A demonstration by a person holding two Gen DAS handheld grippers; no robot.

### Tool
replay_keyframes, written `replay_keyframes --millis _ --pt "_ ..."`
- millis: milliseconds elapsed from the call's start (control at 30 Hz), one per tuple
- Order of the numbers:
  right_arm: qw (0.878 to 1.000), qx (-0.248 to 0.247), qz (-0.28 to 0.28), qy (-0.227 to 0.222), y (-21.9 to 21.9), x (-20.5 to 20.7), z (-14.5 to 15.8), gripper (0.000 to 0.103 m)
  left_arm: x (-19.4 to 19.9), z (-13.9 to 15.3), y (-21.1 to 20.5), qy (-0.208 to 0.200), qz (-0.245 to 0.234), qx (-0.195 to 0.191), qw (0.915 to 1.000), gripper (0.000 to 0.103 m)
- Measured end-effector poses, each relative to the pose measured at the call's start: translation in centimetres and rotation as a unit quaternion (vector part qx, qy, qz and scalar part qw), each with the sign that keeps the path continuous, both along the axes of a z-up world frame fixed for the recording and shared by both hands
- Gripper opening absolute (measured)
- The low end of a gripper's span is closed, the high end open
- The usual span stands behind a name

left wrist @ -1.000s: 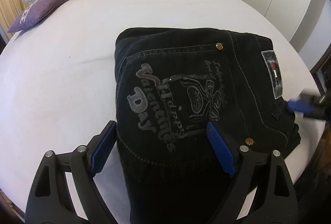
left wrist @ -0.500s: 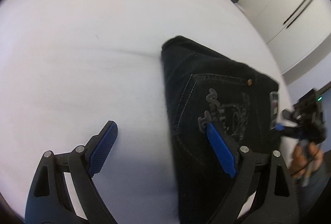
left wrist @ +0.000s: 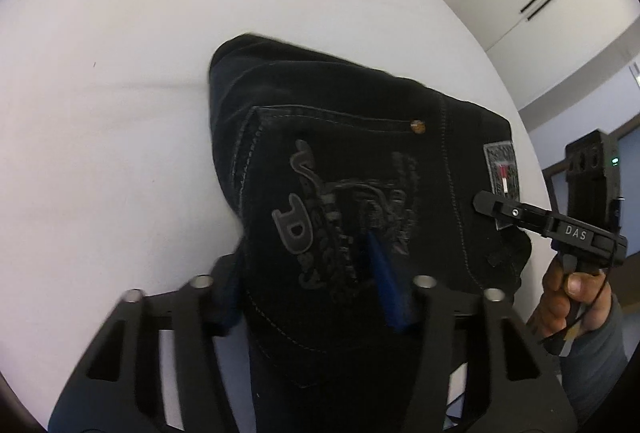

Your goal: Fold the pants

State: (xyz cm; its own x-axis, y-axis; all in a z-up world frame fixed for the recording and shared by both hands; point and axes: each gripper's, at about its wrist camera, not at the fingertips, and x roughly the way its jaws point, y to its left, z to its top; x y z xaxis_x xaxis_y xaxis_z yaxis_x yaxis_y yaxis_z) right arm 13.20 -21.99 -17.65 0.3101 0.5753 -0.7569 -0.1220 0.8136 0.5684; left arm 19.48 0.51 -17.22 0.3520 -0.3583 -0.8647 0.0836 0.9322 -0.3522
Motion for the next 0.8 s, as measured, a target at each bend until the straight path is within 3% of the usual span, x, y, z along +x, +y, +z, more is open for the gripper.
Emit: replay_keyframes --millis 133,367,500,567,633,667,733,800 --pt "0.996 -0.057 0.023 -0.061 1.7 -0.7 3.3 0.018 -0.2 1.7 -0.5 -0.02 0.006 0.013 0.9997 0.028" --pt "0.99 -0.064 0.02 -0.128 0.8 0.5 8.3 0.018 1.1 6.9 -1.4 -0.096 0.014 0.022 0.9951 0.027" --pt "0.991 -0.066 0.012 -0.117 -1.3 3.4 7.2 0.019 3.1 5.2 -2.9 -0.095 0.011 0.04 0.9946 0.028" --pt "0.993 -0.084 0.004 -0.083 -1.9 4.8 4.6 0.031 4.4 2.2 -5.0 -0.074 0.008 0.054 0.9957 0.029" --pt "0.994 -0.11 -0.006 -0.023 -3.1 6.1 0.2 0.044 4.7 -0.4 -5.6 -0.058 0.017 0.074 0.9954 0.041" --pt "0.995 -0.097 -0.016 -0.015 -3.8 6.1 -0.9 0.046 4.6 -1.3 -5.5 -0.063 0.029 0.08 0.9943 0.049" --pt "0.997 -0.057 -0.038 -0.028 -5.3 5.4 -0.9 0.056 4.2 -1.4 -4.8 -0.071 0.044 0.07 0.994 0.062" --pt "0.995 -0.068 -0.054 -0.04 -5.9 4.4 0.0 0.064 3.7 -0.8 -4.4 -0.075 0.053 0.08 0.9925 0.074"
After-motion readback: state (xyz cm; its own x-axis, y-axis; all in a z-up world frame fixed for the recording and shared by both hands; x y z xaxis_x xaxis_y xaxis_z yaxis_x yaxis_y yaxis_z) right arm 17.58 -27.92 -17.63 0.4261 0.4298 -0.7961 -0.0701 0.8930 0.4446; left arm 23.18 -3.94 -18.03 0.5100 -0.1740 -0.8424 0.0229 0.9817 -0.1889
